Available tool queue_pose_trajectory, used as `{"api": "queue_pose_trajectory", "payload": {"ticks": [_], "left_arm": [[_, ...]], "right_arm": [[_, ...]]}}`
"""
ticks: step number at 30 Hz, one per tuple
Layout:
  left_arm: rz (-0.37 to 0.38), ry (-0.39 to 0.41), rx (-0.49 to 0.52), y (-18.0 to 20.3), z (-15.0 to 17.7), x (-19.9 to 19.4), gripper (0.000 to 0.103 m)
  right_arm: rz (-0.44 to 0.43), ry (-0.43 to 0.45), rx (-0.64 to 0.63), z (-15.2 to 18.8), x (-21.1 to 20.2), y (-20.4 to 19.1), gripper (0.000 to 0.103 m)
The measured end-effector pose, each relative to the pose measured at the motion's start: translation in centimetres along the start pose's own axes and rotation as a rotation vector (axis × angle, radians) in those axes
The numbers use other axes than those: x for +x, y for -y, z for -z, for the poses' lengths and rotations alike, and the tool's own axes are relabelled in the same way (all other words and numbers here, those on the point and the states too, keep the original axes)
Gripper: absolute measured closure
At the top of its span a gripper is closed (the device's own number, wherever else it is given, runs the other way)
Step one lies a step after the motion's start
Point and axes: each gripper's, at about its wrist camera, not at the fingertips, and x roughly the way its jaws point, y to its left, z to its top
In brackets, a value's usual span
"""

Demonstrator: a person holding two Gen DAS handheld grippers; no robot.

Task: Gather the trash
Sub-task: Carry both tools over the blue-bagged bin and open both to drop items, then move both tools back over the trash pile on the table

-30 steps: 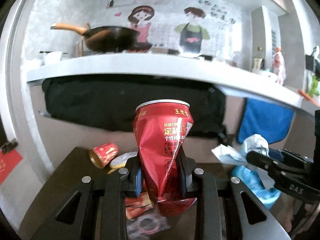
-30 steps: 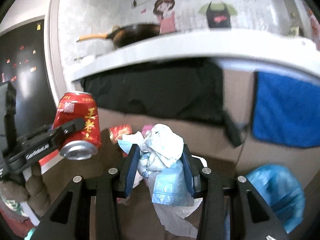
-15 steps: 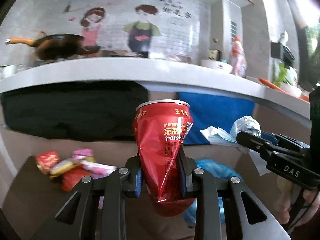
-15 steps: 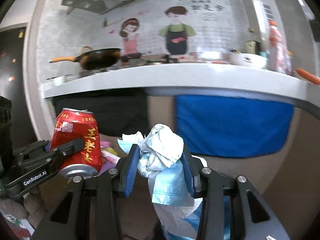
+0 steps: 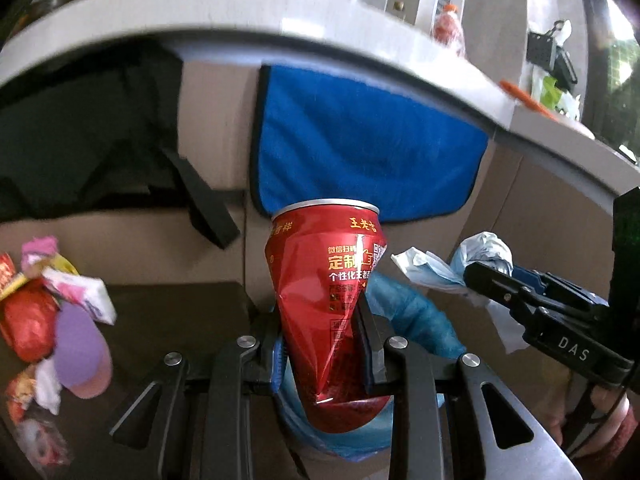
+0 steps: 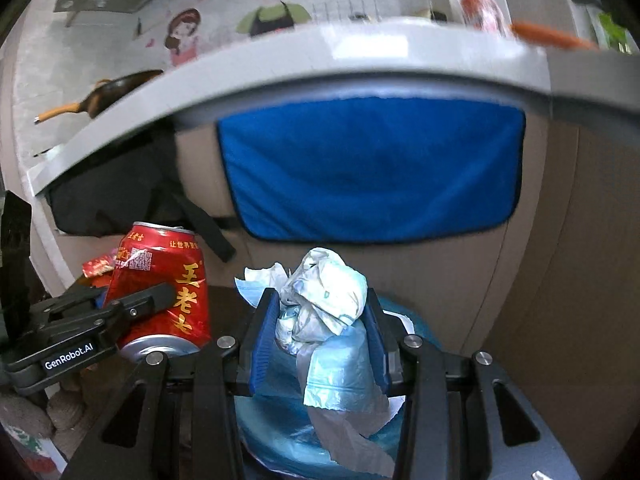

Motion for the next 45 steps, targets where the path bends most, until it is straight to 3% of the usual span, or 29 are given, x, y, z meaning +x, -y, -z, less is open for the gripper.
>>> {"api": "queue_pose_trajectory", "payload": {"ticks": [13, 15, 17, 19, 26, 32, 40, 45], "left_arm": [[0.055, -0.056, -0.028, -0.1, 0.1, 5.0, 0.073], [0.100, -0.059, -0.049, -0.7, 0.0, 5.5, 0.063], [0.134, -0.069, -0.080, -1.6, 0.0, 5.9, 0.050], [0.150, -0.076, -0.092, -2.1, -0.1, 6.0, 0.041], [0.165, -0.060, -0.166, -4.0, -0.2, 4.2, 0.038], [0.098, -0.050, -0.161, -6.1, 0.6, 0.3, 0.038], [-0.103, 0.036, -0.151, -12.1, 3.0, -9.2, 0.038], [-0.213, 0.054, -0.169, -16.9, 4.8, -14.7, 0.038]], "right_arm": [[-0.013, -0.063, 0.067, 1.6, 4.5, 2.3, 0.064], [-0.014, -0.059, 0.079, 1.8, 4.6, 2.7, 0.060], [-0.008, -0.045, 0.092, 2.1, 4.5, 3.0, 0.041], [-0.001, -0.021, 0.106, 2.3, 4.1, 3.3, 0.033], [0.027, -0.002, 0.101, 2.7, 2.9, 3.3, 0.033], [0.044, 0.006, 0.075, 2.9, 1.3, 1.9, 0.033], [0.012, 0.032, 0.003, 2.3, -1.7, -3.3, 0.033], [-0.060, 0.018, -0.059, 2.3, -2.4, -8.3, 0.033]]}}
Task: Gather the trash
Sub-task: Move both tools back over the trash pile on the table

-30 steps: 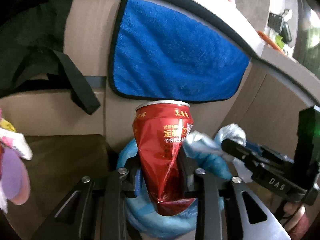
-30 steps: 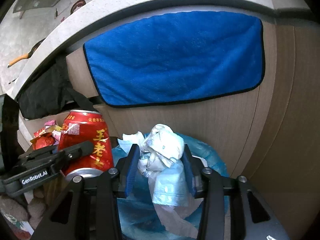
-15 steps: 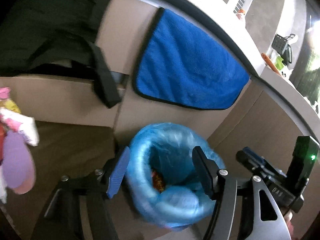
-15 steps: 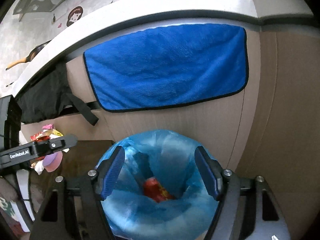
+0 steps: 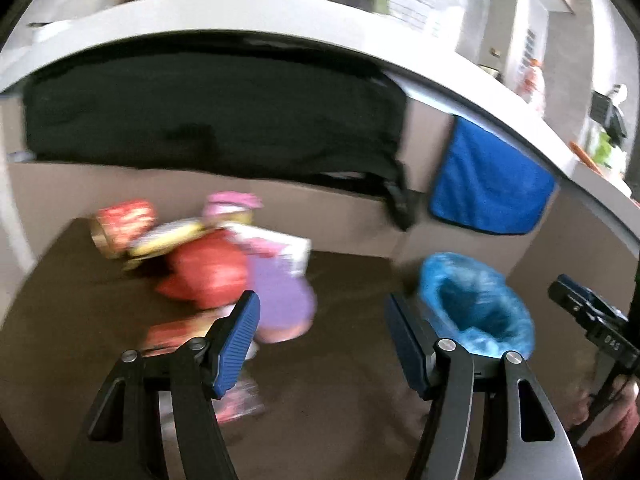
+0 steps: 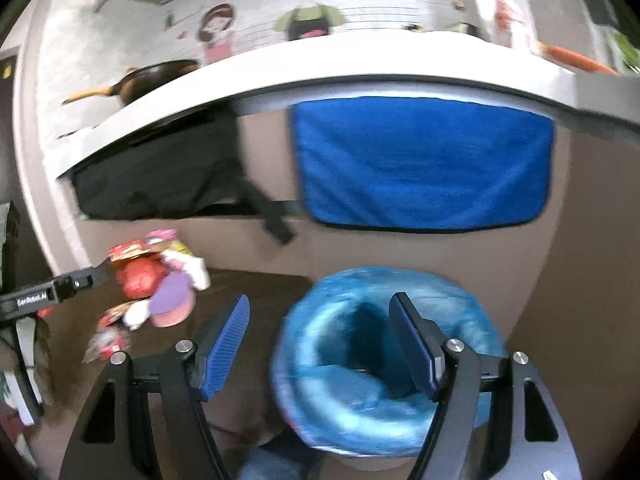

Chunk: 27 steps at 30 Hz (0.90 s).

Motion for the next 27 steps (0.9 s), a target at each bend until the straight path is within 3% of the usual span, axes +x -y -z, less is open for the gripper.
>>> {"api": "queue_pose_trajectory", "payload": {"ticks": [4, 9, 15, 22, 27], "left_arm": [[-0.088, 0.015, -0.052, -5.5, 0.9, -2.9, 0.038], [-0.108, -0.019, -0.100, -10.1, 2.9, -4.3, 0.038], [-0.071, -0.074, -0.108, -12.3, 5.0, -3.6, 0.038], [-0.076, -0.050, -0.158, -14.5, 4.6, -3.7, 0.038], [-0.091, -0.050, -0.146, -16.1, 5.0, -4.0, 0.038]], "right_arm": [[-0.078, -0.016, -0.044, 0.0, 0.2, -4.2, 0.033], [-0.167, -0.053, -0.122, 0.3, 1.9, -9.5, 0.033], [-0.254, -0.112, -0.190, 1.5, 3.9, -14.0, 0.033], [-0.414, -0.247, -0.277, 3.5, 7.3, -19.4, 0.033], [-0.499, -0.303, -0.430, 5.1, 10.3, -24.2, 0.033]]}}
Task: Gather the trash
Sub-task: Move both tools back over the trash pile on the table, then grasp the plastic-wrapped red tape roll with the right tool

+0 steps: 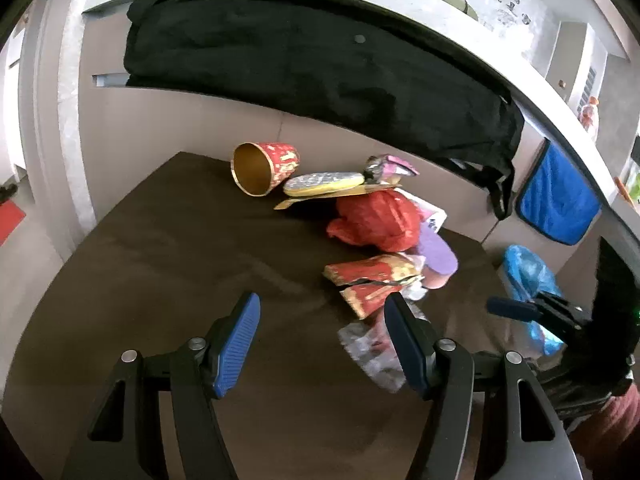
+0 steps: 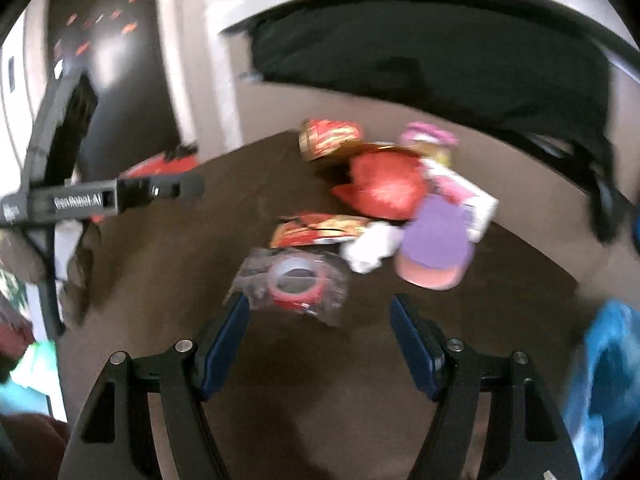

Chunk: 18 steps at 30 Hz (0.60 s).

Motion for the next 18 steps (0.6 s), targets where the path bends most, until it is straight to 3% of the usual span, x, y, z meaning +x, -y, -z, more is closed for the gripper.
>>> {"api": "queue_pose_trajectory", "payload": {"ticks": [5, 9, 15, 17, 18], "left_arm": [[-0.006, 0.000, -0.036, -1.9, 0.3, 0.2, 0.038], [0.010, -0.011, -0.069, -2.9, 0.5, 0.6, 0.038], [0.026, -0.010, -0.055, -2.6, 0.1, 1.3, 0.038], [0.032, -0.013, -0.053, -2.5, 0.0, 1.6, 0.038], [0.037, -0.018, -0.050, -2.2, 0.0, 1.9, 0.038]], "right_arm": [[-0.019, -0.057, -0.064, -1.2, 4.2, -1.0, 0.033], [0.009, -0.090, -0.039, -1.7, 6.5, -0.8, 0.034], [-0.018, -0.161, -0.016, -1.2, 8.2, -0.3, 0.032], [-0.012, -0.155, -0.028, -1.3, 8.0, -0.4, 0.038], [-0.008, -0.151, -0.025, -1.3, 7.7, -0.2, 0.047]]}}
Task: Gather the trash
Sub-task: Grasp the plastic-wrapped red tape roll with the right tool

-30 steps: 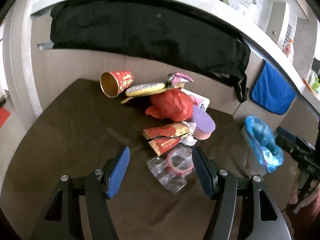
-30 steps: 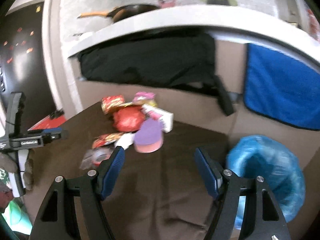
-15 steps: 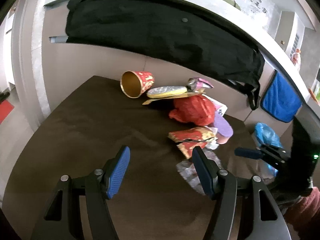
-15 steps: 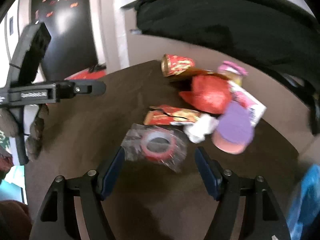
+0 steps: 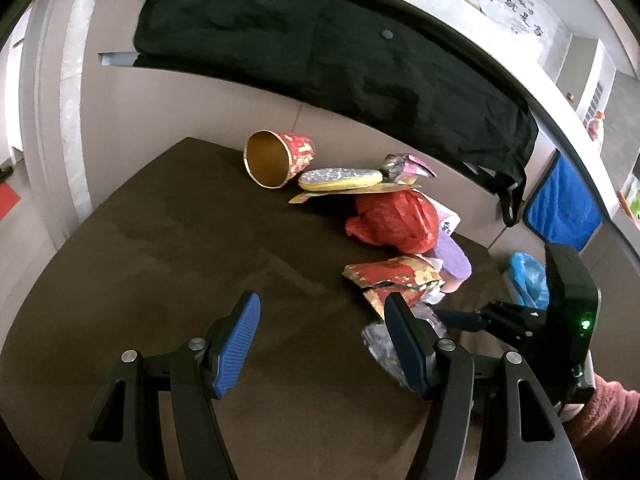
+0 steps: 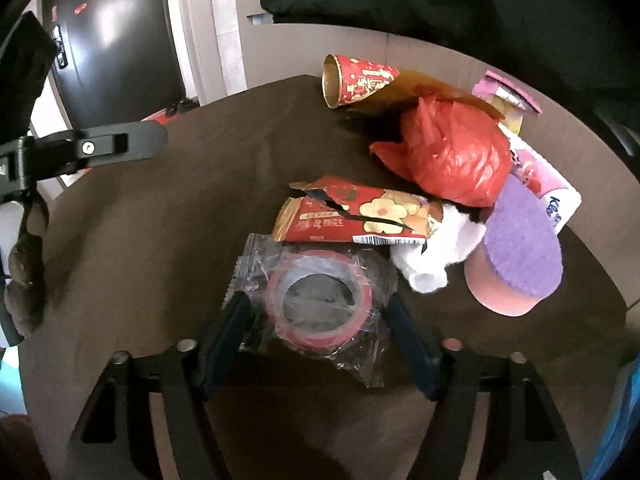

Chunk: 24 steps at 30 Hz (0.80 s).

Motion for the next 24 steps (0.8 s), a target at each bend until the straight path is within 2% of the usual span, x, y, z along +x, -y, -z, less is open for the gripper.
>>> {"api": "queue_pose_trajectory", "payload": {"ticks": [2, 8, 13, 18, 24], "left_arm": [[0.009, -0.009, 0.009, 0.5, -0.1, 0.4, 0.038], [0.089, -0.053, 0.069, 3.2, -0.9, 3.2, 0.038], [0.123, -0.094, 0.085, 4.6, -2.5, 6.7, 0.038], [0.160, -0.138, 0.027, 4.3, -4.3, 10.8, 0.038], [0.229, -0.218, -0.093, 2.7, -4.2, 13.7, 0.038]], "right_arm": [[0.001, -0.001, 0.007, 0.2, -0.6, 0.4, 0.052], [0.036, 0.029, 0.076, 2.6, -4.5, 3.0, 0.052], [0.092, 0.060, 0.212, 5.6, -8.4, 6.9, 0.052], [0.102, 0.098, 0.341, 8.4, -10.9, 9.7, 0.052], [0.129, 0.111, 0.361, 10.3, -11.5, 9.9, 0.052]]}}
